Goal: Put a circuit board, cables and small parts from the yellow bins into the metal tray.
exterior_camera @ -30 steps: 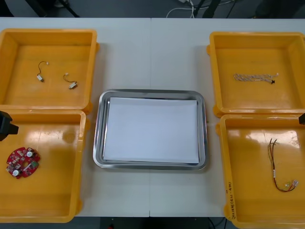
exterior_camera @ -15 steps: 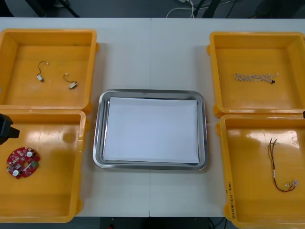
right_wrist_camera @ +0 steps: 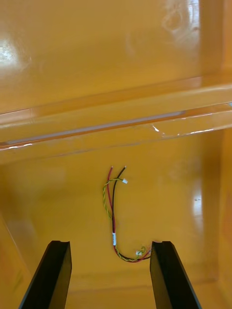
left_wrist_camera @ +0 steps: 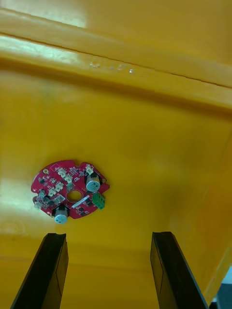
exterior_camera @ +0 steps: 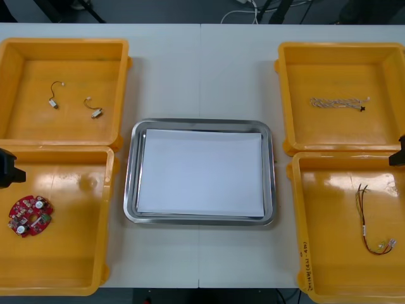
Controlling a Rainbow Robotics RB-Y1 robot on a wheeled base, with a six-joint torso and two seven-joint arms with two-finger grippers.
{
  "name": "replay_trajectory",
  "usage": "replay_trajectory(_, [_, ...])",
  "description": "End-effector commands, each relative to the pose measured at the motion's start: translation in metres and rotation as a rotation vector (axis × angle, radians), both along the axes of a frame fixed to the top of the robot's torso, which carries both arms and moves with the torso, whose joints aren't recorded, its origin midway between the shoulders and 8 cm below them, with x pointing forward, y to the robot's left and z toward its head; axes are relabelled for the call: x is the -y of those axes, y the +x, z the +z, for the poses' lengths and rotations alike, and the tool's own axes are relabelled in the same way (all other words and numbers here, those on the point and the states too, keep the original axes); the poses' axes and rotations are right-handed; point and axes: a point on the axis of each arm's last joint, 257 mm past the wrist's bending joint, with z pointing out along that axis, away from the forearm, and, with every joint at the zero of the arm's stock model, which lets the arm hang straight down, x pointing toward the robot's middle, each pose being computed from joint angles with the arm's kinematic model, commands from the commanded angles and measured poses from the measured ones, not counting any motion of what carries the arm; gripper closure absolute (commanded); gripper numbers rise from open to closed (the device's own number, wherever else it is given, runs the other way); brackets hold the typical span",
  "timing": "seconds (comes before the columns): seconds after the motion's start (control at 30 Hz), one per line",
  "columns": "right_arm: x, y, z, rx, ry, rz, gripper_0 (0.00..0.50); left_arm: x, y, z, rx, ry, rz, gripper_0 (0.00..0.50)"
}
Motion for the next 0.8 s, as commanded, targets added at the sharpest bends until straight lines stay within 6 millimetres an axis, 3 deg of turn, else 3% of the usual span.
replay_trajectory(0.03, [0.007,-0.009,-0.001,0.039,-0.013,0.003,0.028,0.001,-0.007,-0.005,0.009,0.004,0.034,0.000])
replay_trajectory(0.8, [-0.004,-0.061,-0.057,0.043,0.053,0.021,0.027,0.008,-0.015,-0.052,-0.009,-0.110,0.233,0.000])
